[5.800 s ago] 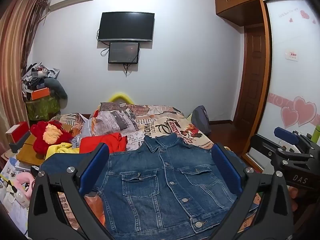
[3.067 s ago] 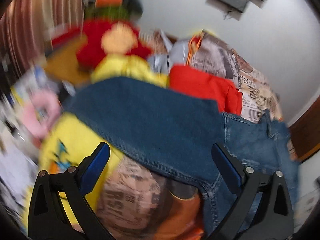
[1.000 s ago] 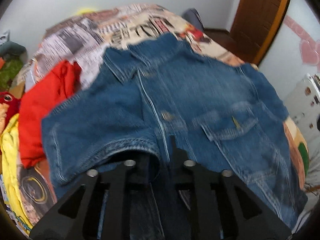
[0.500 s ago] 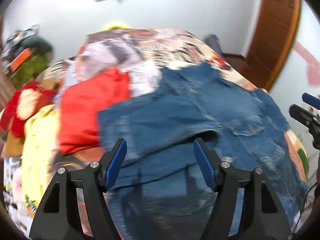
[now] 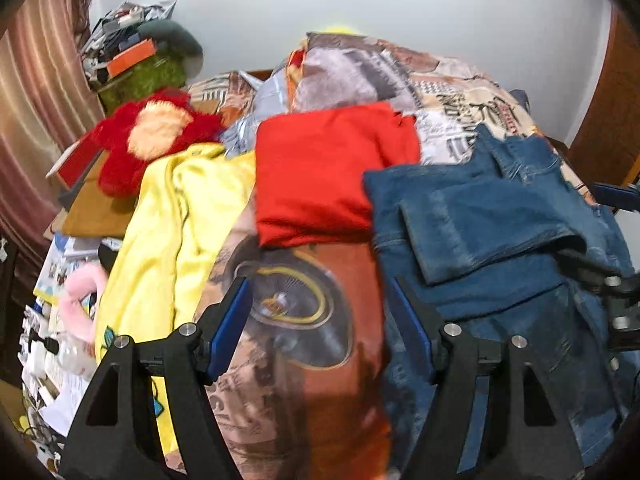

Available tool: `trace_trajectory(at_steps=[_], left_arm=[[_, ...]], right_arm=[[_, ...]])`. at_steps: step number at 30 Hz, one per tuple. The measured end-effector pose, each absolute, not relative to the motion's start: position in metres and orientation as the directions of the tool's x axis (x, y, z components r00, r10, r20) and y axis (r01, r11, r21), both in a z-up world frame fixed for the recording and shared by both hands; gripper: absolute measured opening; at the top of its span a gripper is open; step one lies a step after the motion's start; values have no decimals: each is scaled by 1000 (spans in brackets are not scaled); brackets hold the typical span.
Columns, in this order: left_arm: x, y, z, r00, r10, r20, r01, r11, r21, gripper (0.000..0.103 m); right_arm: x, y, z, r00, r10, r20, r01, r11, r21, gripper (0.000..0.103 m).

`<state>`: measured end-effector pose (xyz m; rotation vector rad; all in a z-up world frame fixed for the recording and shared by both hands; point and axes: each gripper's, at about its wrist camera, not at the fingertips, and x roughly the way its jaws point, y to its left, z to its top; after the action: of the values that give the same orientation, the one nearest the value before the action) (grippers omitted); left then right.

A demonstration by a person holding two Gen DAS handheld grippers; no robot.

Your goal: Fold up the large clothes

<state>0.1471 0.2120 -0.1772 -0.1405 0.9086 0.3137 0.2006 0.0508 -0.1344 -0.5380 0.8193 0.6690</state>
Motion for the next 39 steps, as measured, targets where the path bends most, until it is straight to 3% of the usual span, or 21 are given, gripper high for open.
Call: trace_trajectory(at_steps=[7,16,18,21,31,39], left_arm=[[140,229,-208,548,181,-817,-331,943,-13,69],[151,235,-233,539,85,-838,-290,953,-90,69],[154,234,-233,549,61,-833,-266,958,-105,69],[159,232,-234,557,28,-830,-238,963,-128,69],[177,205,-237,550,-54,-833,-112,984,-138,69],[193,189,-243,525,-102,-845,-76,983,-165,69]], right_arm=[[213,106,-195,414,207,-887,-803,542,-248,91],[218,129,-231,360,173,-917,-839,490,-237,40],[215,131,-230,388,174,-905,-836,480,-266,23],[212,129,-219,416,194,-888,-815,512,-270,13],[238,70,-128,577,292,-762,-596,789,-149,12],[258,-34,-70,733,222,-643,-323,946,-41,12]])
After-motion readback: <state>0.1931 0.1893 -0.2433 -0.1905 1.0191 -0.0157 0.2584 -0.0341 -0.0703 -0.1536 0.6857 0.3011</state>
